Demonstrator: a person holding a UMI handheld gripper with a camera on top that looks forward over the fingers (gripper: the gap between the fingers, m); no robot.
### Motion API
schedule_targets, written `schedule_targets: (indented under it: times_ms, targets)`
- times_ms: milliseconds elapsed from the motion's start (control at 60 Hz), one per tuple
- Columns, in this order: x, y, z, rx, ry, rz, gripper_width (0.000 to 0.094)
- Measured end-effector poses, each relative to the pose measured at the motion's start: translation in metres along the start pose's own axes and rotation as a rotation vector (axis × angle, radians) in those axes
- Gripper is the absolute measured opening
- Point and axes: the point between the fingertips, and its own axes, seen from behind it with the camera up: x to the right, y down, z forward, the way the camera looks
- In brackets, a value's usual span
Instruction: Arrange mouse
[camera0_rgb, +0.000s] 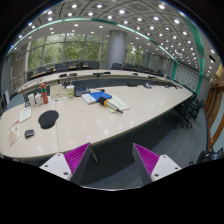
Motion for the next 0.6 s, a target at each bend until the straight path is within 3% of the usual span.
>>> schedule_targets:
  times_ms: [317, 600]
  targets:
    - [-0.044, 0.05, 0.016, -0.06, -0.039, -0.055, 0.0858]
    - [-0.212, 0.113, 0.022, -0.076, -0.215, -0.136, 0.0855]
